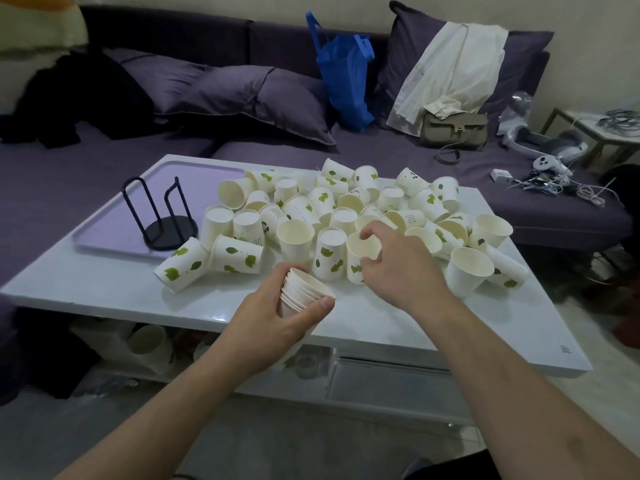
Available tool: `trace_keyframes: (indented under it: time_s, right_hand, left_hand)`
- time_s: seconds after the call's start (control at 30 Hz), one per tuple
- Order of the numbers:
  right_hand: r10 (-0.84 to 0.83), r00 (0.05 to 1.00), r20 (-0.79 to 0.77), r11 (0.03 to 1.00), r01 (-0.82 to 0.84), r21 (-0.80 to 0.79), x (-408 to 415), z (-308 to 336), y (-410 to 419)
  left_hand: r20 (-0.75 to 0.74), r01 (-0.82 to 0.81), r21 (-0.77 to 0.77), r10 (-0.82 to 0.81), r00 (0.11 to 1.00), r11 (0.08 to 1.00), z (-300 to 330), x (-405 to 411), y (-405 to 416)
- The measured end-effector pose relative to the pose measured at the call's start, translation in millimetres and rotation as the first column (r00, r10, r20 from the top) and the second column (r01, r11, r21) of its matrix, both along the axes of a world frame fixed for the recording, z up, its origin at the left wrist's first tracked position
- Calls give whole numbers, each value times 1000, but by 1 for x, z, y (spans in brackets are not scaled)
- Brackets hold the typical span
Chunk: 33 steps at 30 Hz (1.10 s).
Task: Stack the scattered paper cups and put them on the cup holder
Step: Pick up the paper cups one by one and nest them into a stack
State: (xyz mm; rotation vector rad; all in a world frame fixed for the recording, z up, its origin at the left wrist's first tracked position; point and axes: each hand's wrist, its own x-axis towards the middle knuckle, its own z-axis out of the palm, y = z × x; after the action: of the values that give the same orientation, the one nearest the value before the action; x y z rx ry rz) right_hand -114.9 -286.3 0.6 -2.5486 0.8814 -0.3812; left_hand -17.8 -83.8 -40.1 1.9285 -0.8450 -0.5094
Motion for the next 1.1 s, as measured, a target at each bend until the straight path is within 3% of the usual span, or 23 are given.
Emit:
trace_keyframes:
  time_s: [0.07,0.23,0.4,0.53,0.73,0.97,1.1]
  right_hand:
    - [-25,993,-118,998,31,51,4,-10,-4]
    - [-101,995,-20,991,102,86,-4,-14,-7]
    - [-83,935,346,992,45,118,-21,7,2]
    - [9,849,529,947,-178,269,-21,12,24]
    - [191,868,459,910,-332,249,-10,-4,39]
    - [354,884,304,872,-429,234,0,-12,44]
    - [399,880,256,810,-470,350,7,-15,48]
  left_hand:
    - [-3,5,-6,-5,1000,1000,-1,1,1]
    - [-3,11,8,-11,1000,1000,-2,7,4]
    - [0,-14,20,14,1000,1000,-2,8,4]
    - [14,-21,14,21,1000,1000,-7,9,5]
    - [21,-103,-3,103,994,995,-6,14,7]
    - [76,-29,9,28,997,1000,-6,20,11]
    - [84,-25,22,23,996,999,-4,25,11]
